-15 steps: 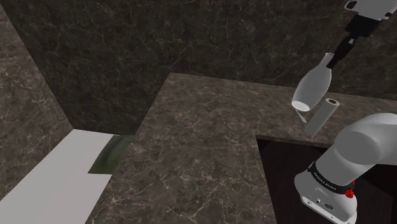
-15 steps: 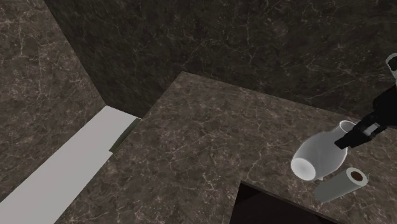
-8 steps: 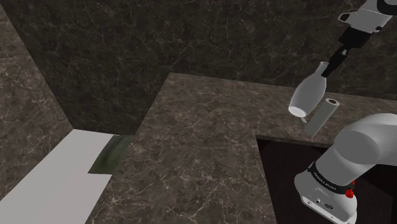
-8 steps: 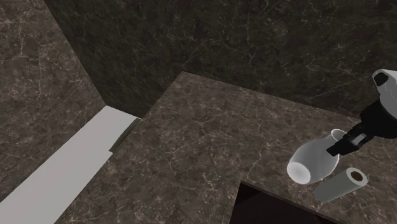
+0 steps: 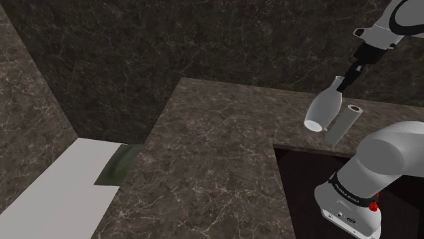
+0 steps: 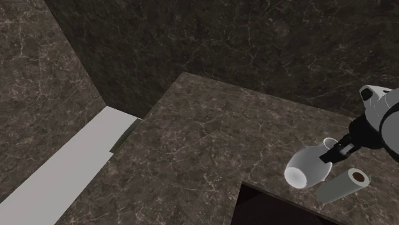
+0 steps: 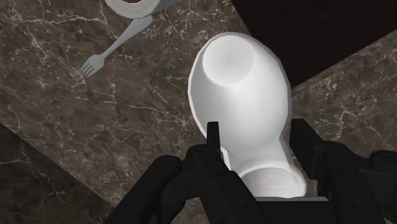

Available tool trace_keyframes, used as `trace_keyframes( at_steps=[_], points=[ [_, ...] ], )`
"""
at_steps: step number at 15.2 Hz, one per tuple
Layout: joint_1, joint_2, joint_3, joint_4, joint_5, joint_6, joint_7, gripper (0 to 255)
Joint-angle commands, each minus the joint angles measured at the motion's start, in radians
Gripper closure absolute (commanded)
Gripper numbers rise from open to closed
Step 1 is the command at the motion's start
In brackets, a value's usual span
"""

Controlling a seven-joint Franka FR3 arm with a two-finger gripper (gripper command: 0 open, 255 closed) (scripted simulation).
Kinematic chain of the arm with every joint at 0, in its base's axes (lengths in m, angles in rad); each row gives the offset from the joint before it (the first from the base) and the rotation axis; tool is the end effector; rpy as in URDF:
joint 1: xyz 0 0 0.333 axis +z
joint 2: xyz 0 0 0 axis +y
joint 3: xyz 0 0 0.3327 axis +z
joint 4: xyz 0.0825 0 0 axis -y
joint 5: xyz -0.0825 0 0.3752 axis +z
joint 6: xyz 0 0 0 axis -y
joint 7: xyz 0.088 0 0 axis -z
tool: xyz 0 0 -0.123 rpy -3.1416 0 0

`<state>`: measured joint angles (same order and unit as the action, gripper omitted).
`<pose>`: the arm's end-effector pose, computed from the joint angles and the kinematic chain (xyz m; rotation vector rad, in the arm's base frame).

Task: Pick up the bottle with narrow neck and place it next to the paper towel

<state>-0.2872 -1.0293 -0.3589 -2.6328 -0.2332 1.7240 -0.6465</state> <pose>0.1778 -0.1857 0.5130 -3.1110 -0.2796 -0.1846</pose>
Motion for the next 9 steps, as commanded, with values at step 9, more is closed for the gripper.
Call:
trace_keyframes(
  at_steps=[9],
  points=[
    [-0.023, -0.015, -0.038, -0.137, -0.039, 0.122, -0.003, 255]
  ],
)
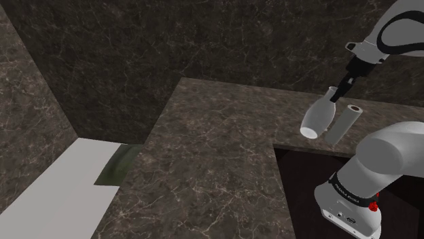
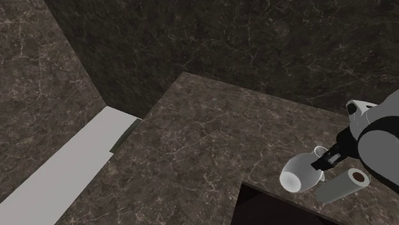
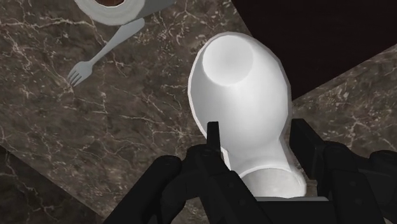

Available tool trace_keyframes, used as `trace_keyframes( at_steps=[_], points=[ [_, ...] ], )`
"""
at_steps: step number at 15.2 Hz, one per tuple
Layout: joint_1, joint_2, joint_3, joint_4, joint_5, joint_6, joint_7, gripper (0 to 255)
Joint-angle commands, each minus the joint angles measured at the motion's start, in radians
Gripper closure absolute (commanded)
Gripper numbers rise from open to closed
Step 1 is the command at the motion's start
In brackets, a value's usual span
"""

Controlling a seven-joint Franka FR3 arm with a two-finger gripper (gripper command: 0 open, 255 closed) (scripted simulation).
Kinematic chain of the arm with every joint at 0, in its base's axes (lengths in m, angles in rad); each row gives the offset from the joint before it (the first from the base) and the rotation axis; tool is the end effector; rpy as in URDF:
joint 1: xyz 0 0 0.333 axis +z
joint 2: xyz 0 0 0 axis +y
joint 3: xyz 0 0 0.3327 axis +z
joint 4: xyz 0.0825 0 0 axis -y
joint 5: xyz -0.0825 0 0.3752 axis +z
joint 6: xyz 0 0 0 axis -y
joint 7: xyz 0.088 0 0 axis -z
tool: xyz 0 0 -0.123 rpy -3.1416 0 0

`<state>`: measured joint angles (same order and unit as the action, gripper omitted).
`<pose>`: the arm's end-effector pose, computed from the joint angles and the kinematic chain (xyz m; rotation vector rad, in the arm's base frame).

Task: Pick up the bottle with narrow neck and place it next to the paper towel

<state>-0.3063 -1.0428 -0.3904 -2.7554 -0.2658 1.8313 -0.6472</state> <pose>0.1779 -0.1838 0.4671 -3.1109 -0.2797 -0.1843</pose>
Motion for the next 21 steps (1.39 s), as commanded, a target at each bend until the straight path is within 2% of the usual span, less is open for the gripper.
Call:
trace_keyframes(
  at_steps=[1, 7, 14, 15, 20, 21],
  points=[
    [-0.006, -0.001, -0.011, -0.028, -0.011, 0.028, -0.003, 255],
    [-0.020, 0.009, -0.038, -0.096, -0.037, 0.104, -0.006, 255],
    [-0.020, 0.009, -0.038, -0.096, -0.037, 0.104, -0.006, 255],
    [-0.020, 0.009, -0.038, -0.096, -0.037, 0.104, -0.006, 0],
    [-0.020, 0.009, -0.038, -0.096, -0.037, 0.104, -0.006, 0],
    [-0.017, -0.001, -0.027, -0.067, -0.027, 0.066, -0.007, 0]
  ],
)
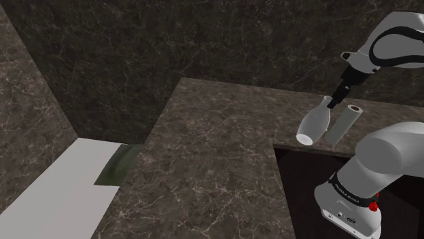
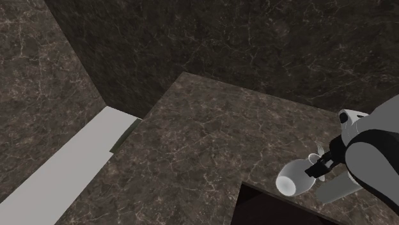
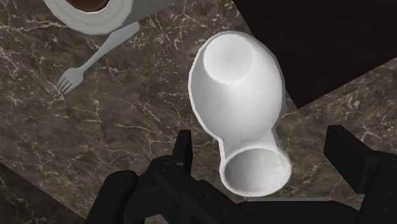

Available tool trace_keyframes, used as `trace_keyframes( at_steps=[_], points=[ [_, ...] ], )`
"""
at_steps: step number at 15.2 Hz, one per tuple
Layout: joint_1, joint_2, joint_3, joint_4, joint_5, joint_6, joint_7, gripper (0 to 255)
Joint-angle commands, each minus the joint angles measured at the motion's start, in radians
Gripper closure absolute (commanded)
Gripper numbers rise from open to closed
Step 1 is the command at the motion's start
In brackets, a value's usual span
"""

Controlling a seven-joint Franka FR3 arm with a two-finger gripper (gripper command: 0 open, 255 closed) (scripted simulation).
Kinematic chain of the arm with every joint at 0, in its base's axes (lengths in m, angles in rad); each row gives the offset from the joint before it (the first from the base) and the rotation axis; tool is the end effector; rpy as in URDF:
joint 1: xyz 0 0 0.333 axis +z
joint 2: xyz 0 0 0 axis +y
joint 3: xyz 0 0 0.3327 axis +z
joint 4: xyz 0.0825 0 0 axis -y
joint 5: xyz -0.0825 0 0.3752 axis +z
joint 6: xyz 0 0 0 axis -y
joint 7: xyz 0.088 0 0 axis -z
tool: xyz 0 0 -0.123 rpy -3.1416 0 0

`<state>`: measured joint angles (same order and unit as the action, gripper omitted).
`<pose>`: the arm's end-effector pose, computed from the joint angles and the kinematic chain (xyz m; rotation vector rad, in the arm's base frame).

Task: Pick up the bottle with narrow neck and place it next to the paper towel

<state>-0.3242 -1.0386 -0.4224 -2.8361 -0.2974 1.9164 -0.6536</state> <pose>0.1769 -0.1845 0.4344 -3.1119 -0.2801 -0.1865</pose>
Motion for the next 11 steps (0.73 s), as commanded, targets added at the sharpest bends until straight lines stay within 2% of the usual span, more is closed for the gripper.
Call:
trace_keyframes(
  at_steps=[1, 3, 11],
  points=[
    [0.005, -0.013, 0.016, 0.043, 0.015, -0.056, -0.001, 0],
    [0.011, -0.021, 0.033, 0.099, 0.032, -0.119, -0.003, 0],
    [0.011, -0.021, 0.034, 0.099, 0.032, -0.119, -0.003, 0]
  ],
)
